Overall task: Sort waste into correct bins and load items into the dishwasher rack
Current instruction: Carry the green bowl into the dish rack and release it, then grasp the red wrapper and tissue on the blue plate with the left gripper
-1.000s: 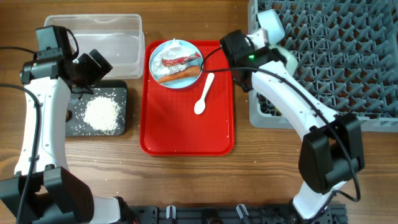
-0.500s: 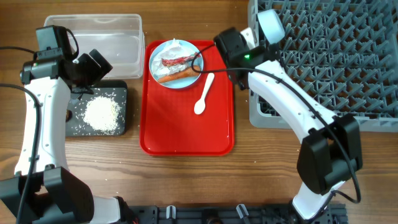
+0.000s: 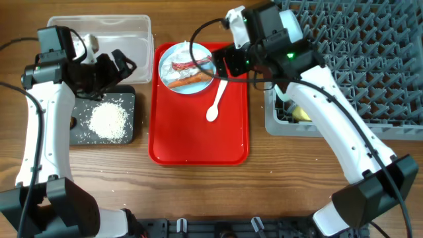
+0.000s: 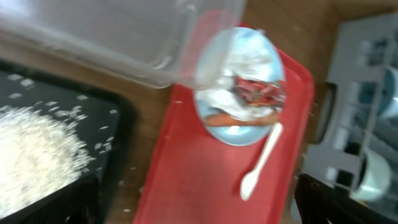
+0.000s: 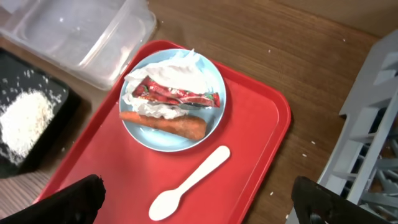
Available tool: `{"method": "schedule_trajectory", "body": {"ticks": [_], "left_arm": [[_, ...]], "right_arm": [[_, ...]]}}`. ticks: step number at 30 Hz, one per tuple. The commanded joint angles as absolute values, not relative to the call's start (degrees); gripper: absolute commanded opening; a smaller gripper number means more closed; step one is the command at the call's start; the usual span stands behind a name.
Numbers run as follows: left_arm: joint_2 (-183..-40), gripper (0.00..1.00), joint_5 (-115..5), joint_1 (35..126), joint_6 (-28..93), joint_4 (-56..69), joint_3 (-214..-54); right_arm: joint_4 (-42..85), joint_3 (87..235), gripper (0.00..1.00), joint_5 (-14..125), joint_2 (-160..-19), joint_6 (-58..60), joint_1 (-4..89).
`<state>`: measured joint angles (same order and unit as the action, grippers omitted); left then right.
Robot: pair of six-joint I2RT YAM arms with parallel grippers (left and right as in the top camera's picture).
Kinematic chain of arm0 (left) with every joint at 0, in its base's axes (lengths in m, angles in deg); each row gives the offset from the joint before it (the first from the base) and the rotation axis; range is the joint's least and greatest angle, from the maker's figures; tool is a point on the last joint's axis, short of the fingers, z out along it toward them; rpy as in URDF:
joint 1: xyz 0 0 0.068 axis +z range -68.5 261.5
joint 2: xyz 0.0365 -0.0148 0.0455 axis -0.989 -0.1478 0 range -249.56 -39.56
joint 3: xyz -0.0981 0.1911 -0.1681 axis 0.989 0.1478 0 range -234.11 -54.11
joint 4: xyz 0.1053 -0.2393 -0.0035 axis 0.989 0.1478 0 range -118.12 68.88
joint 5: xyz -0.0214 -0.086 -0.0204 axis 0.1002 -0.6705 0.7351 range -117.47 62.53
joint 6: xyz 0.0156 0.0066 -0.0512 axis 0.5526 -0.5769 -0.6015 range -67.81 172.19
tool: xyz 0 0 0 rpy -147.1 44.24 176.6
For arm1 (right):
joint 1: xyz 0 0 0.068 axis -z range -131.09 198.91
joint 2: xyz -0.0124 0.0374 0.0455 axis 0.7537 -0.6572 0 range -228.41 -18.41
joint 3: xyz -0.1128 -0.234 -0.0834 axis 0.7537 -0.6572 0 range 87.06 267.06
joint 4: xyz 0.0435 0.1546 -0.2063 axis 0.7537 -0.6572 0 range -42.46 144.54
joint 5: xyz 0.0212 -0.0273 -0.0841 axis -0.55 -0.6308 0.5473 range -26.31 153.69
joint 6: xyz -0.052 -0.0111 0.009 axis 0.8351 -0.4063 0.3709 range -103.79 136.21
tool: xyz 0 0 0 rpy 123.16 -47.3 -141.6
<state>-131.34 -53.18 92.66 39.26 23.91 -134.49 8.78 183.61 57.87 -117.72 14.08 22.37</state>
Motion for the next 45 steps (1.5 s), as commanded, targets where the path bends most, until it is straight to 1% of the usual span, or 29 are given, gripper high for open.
{"method": "schedule_trajectory", "body": {"ticks": [1,4,6,8,13,16,20,26,31,33,36,38,40,41,42,43,45], "left_arm": [[-130.0,0.99,-53.1,88.2,43.0,23.9,-140.5],[-131.7,1.00,-41.7,81.6,43.4,25.3,-146.9],[-134.3,1.00,-36.1,76.8,46.2,25.2,-150.9],[-138.0,1.00,-33.1,73.5,49.2,25.0,-154.0],[-154.3,1.00,-26.8,66.9,59.6,24.8,-163.1],[-161.6,1.00,-26.7,64.3,65.8,24.7,-164.1],[-166.6,1.00,-26.7,63.0,65.9,24.0,-164.1],[-170.4,1.00,-26.8,63.9,65.9,23.7,-164.0],[-172.9,0.98,-26.7,63.9,63.5,20.1,-164.0],[-173.9,0.91,-26.8,63.9,62.3,19.4,-164.0],[-174.6,0.70,-27.0,63.9,62.2,19.6,-163.9],[-174.6,0.48,-27.0,63.9,62.2,19.6,-163.8],[-174.6,0.32,-28.5,63.9,62.0,19.6,-163.8],[-174.6,0.22,-29.4,63.9,62.0,19.6,-163.8],[-174.6,0.08,-29.6,63.9,62.0,19.6,-163.8],[-174.6,0.04,-29.6,63.9,62.0,19.6,-163.8],[-174.5,0.04,-29.6,63.9,61.8,19.6,-164.0]], "right_arm": [[9.1,184.3,1.00,51.6,-114.2,11.2,28.6],[8.7,184.3,1.00,46.3,-110.5,11.3,35.3],[7.7,184.3,1.00,45.6,-108.4,11.6,38.8],[6.4,184.3,1.00,45.6,-107.8,11.7,40.4],[2.5,184.1,1.00,45.7,-107.9,13.2,40.7],[1.4,184.1,1.00,46.3,-107.9,13.5,40.7],[0.8,184.1,1.00,47.6,-108.0,13.4,40.7],[0.7,184.1,1.00,48.2,-108.1,13.4,40.7],[0.7,184.1,1.00,48.2,-108.1,13.4,40.7],[0.5,184.1,1.00,48.3,-108.1,13.4,40.7],[0.3,184.1,1.00,48.4,-108.1,13.4,40.7],[0.3,184.1,1.00,48.7,-108.1,13.4,40.7],[0.2,184.1,1.00,48.7,-108.1,13.4,40.7],[0.1,184.1,1.00,48.7,-108.1,13.4,40.7],[0.0,184.1,1.00,48.7,-108.1,13.4,40.7],[-0.3,184.1,1.00,48.9,-108.1,13.4,40.7],[-0.5,184.1,1.00,49.1,-108.1,13.5,40.7]]}}
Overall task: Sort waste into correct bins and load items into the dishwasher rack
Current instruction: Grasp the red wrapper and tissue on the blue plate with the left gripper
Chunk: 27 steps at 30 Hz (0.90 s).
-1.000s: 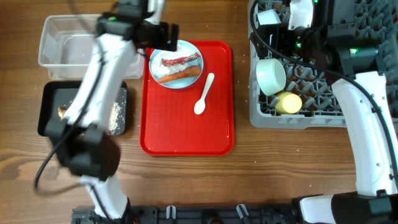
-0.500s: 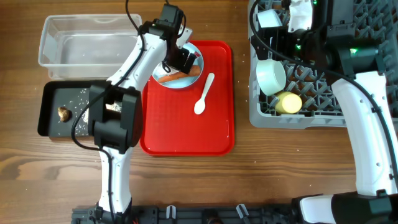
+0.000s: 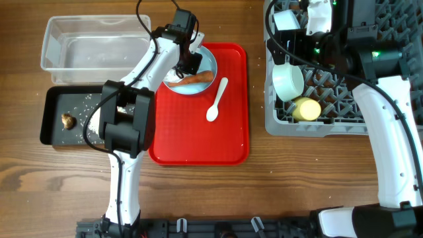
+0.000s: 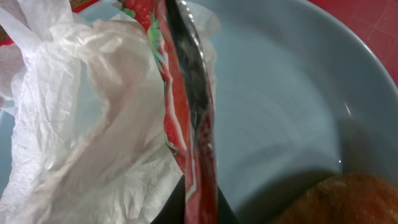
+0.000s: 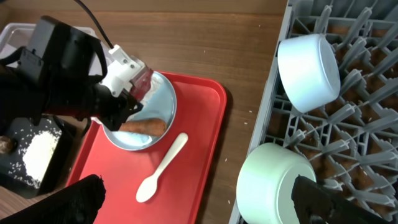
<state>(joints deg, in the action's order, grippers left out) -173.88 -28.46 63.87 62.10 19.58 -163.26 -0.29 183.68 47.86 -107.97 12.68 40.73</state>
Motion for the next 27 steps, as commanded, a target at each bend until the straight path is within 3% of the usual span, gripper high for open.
{"method": "schedule_trajectory", "body": {"ticks": [1,15,20,24,25,27], "left_arm": [[-173.9,0.04,-29.6,63.9,59.5,19.7,-164.6],[-152.5,0.04,-27.4,66.7,53.2,21.8,-169.7],[-154.1,0.04,-18.1,74.6,53.2,19.4,-169.4],[-161.4,0.05,-17.6,81.8,52.1,13.3,-169.4],[-163.4,0.12,-17.8,83.1,50.2,12.7,-169.4],[-165.7,0.40,-19.6,84.2,49.5,13.3,-169.4]], "right_arm": [[-0.7,184.1,1.00,49.6,-108.1,13.4,40.7],[-1.3,184.1,1.00,49.7,-108.1,13.4,40.7],[-1.2,184.1,1.00,49.7,-108.1,13.4,40.7],[-1.3,184.1,1.00,49.7,-108.3,13.2,40.7],[-1.3,184.1,1.00,49.7,-108.3,13.2,40.7],[-1.5,184.1,1.00,49.7,-108.3,13.2,40.7]]}}
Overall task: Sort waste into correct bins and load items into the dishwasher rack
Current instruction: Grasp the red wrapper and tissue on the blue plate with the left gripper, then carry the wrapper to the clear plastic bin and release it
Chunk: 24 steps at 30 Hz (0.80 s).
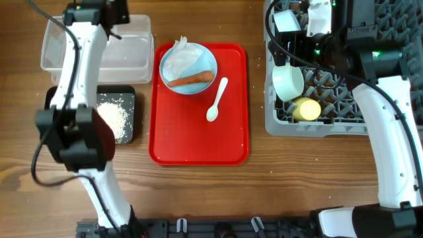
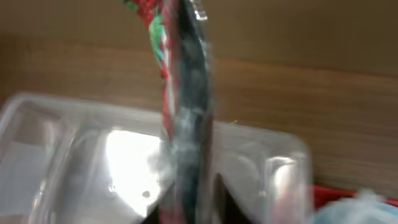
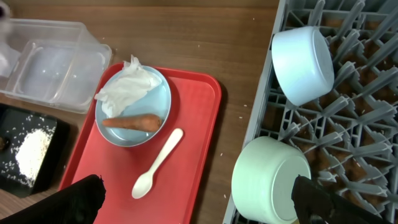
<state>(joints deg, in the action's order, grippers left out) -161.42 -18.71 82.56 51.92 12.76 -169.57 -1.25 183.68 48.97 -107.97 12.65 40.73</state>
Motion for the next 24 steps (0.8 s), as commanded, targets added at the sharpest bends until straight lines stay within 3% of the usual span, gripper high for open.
{"method": "schedule_trajectory", "body": {"ticks": [1,3,4,6,10,12,14,16,19,21,24], "left_arm": [[-166.5,0.57,-20.3,84.4,49.5,13.7,-169.4],[-166.8,0.79,-20.4,84.4,49.6,13.6,-169.4],[-166.7,0.85,-20.4,84.3,49.6,13.3,-169.4],[-166.3,0.88,-20.4,84.1,49.6,13.0,-169.7],[-164.5,0.83,-20.4,82.8,50.4,13.3,-169.7],[-162.8,0.72,-20.3,81.8,50.4,14.2,-169.7],[-161.2,0.36,-20.3,81.0,50.3,15.4,-169.7],[-160.4,0.26,-20.4,80.6,49.7,16.7,-169.7],[-160.0,0.36,-22.0,78.6,49.8,20.5,-169.7],[-160.4,0.73,-28.5,75.8,53.3,23.5,-169.7],[-163.6,0.87,-29.8,71.3,63.5,23.6,-169.5]], "right_arm": [[-1.5,184.1,1.00,49.7,-108.3,13.2,40.7],[-1.5,184.1,1.00,49.7,-108.5,13.2,40.7],[-1.6,184.1,1.00,49.7,-108.6,13.2,40.7],[-2.0,184.1,1.00,49.7,-109.0,13.2,40.7],[-2.3,184.1,1.00,49.7,-109.3,13.2,40.7],[-2.4,184.1,1.00,49.7,-109.5,13.2,40.7],[-2.5,184.1,1.00,49.7,-109.5,13.2,40.7],[-2.5,184.1,1.00,49.7,-109.5,13.2,40.7],[-2.5,184.1,1.00,49.7,-109.5,13.2,40.7],[-2.5,184.1,1.00,49.7,-109.7,13.2,40.7],[-2.5,184.1,1.00,49.7,-110.1,13.2,40.7]]}}
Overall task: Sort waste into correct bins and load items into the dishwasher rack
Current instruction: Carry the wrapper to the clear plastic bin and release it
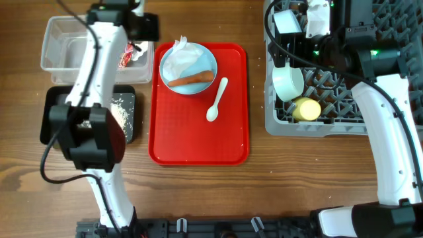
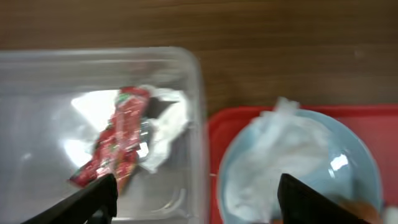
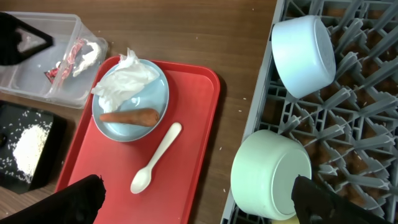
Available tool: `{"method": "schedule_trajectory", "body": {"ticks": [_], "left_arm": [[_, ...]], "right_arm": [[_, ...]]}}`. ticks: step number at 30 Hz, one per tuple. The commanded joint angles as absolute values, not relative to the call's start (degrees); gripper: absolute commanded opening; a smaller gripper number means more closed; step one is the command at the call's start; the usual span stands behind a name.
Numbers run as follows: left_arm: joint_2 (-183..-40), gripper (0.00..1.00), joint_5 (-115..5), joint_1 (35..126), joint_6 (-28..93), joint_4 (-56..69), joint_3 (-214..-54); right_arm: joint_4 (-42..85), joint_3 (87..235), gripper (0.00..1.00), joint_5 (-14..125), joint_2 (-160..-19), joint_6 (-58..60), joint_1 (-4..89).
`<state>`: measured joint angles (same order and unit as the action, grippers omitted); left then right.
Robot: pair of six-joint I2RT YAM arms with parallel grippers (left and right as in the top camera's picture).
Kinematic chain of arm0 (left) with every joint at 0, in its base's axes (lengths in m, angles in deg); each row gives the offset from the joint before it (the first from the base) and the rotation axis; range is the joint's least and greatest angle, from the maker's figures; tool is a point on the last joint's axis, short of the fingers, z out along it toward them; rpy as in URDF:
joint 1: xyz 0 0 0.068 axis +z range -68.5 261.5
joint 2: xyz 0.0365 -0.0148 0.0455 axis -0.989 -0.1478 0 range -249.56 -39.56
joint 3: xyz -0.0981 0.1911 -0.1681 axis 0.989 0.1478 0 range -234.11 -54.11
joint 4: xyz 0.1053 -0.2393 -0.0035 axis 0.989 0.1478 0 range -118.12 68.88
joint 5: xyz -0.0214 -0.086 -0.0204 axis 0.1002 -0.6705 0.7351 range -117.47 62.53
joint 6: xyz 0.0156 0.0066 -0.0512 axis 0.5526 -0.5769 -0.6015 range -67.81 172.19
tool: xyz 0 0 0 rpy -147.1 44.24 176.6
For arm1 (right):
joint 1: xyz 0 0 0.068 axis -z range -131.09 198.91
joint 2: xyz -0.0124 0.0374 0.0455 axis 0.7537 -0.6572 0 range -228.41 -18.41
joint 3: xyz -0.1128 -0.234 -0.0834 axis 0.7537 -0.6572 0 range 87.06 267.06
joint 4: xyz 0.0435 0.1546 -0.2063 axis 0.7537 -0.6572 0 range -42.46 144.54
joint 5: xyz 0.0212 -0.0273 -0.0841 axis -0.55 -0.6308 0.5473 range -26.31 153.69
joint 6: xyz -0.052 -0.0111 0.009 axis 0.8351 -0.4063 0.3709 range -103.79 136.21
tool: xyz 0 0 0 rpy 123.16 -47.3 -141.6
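The red snack wrapper (image 2: pixel 115 149) lies in the clear plastic bin (image 2: pixel 37 81) beside a scrap of white tissue (image 2: pixel 166 121). My left gripper (image 2: pixel 196 202) is open and empty above the bin's right wall, next to the blue plate (image 1: pixel 205 63). The plate holds crumpled tissue (image 1: pixel 182 58) and a carrot (image 1: pixel 192 79). A white spoon (image 1: pixel 217 100) lies on the red tray (image 1: pixel 198 142). My right gripper (image 3: pixel 199 205) is open and empty, high over the rack's left edge.
A black tray (image 1: pixel 59 106) with white rice (image 1: pixel 119 119) sits below the bin. The grey dishwasher rack (image 1: pixel 344 129) at right holds a green bowl (image 3: pixel 270 175), a white bowl (image 3: pixel 305 56) and a yellow item (image 1: pixel 305 108).
The left gripper was shut on the wrapper above the clear bin. Now it is open and the wrapper lies in the bin. The gripper has shifted right, toward the plate. The right arm is unchanged.
The wrapper first lay on the tissue on the plate, with the right arm over the tray. Then the left gripper was shut on the wrapper at the plate and the right arm stood over the rack. Then the wrapper hung over the bin. Now it lies inside.
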<state>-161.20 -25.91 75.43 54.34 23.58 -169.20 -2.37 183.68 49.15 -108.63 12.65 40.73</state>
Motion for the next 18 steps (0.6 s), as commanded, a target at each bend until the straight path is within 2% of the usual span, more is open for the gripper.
{"method": "schedule_trajectory", "body": {"ticks": [1,7,13,15,17,18], "left_arm": [[-164.7,0.88,-29.8,70.5,64.7,23.5,-169.5],[-174.6,0.88,-29.6,66.0,67.0,22.9,-169.5],[-178.5,0.87,-29.4,65.6,67.0,22.3,-169.5],[-178.6,0.67,-29.4,65.6,67.0,22.2,-169.5],[-178.6,0.26,-29.4,65.6,66.9,22.3,-169.5],[-178.6,0.12,-29.4,65.6,66.3,22.4,-169.5]], "right_arm": [[-2.5,184.1,1.00,49.7,-110.2,13.2,40.7],[-2.5,184.1,1.00,49.7,-110.1,13.2,40.7],[-2.4,184.1,1.00,49.7,-110.2,13.2,40.7],[-2.3,184.1,1.00,49.7,-110.2,13.2,40.7],[-2.2,184.1,1.00,49.7,-110.2,13.2,40.7],[-2.2,184.1,1.00,49.7,-110.2,13.2,40.7]]}}
